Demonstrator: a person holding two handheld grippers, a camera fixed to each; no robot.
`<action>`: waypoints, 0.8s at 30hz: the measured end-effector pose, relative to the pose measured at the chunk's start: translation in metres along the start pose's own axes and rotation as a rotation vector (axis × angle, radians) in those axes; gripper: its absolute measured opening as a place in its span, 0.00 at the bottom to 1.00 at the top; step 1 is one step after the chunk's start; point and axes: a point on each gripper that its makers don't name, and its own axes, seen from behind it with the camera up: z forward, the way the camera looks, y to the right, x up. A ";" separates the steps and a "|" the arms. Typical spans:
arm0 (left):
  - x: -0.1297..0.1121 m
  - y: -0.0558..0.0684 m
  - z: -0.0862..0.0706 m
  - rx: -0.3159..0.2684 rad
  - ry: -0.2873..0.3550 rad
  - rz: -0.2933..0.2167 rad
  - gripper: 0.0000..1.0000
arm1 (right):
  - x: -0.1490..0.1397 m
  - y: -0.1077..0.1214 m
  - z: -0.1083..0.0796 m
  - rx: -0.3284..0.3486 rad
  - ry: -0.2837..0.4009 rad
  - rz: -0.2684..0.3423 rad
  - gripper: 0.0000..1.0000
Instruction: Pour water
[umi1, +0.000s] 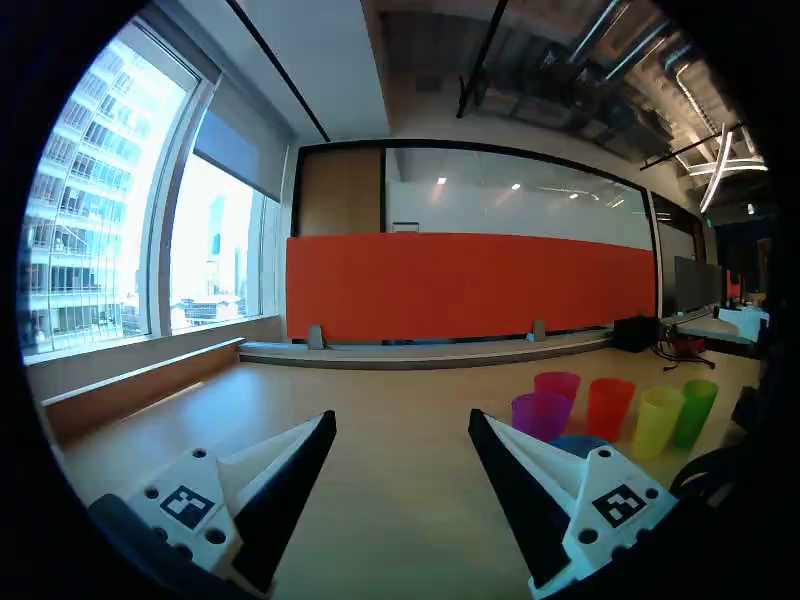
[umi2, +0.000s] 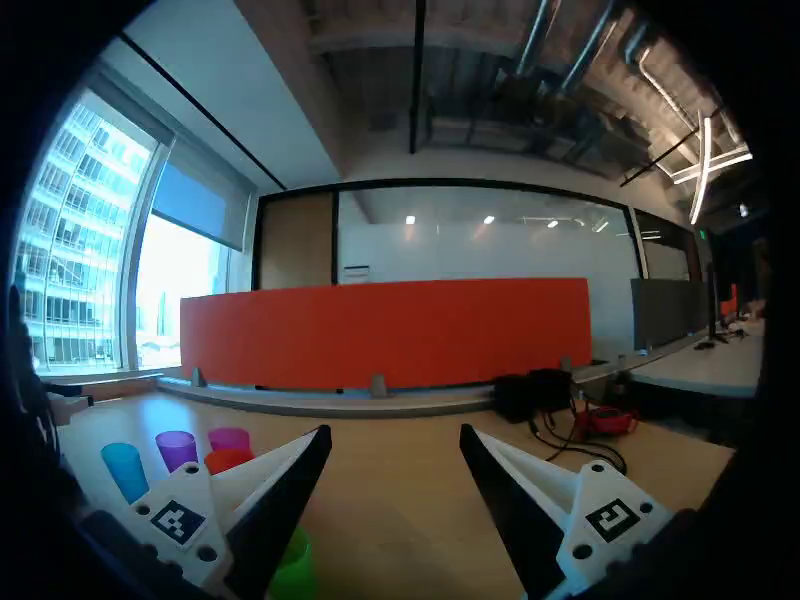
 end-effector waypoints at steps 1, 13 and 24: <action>0.000 0.000 0.000 0.000 0.000 0.000 0.99 | -0.002 0.002 0.000 -0.002 -0.004 -0.004 0.99; 0.000 0.000 0.000 0.000 0.000 0.000 0.99 | -0.024 0.016 0.001 -0.022 -0.041 -0.030 0.99; 0.000 0.000 0.000 0.000 0.000 0.000 0.99 | -0.037 0.023 0.002 -0.037 -0.066 -0.039 0.99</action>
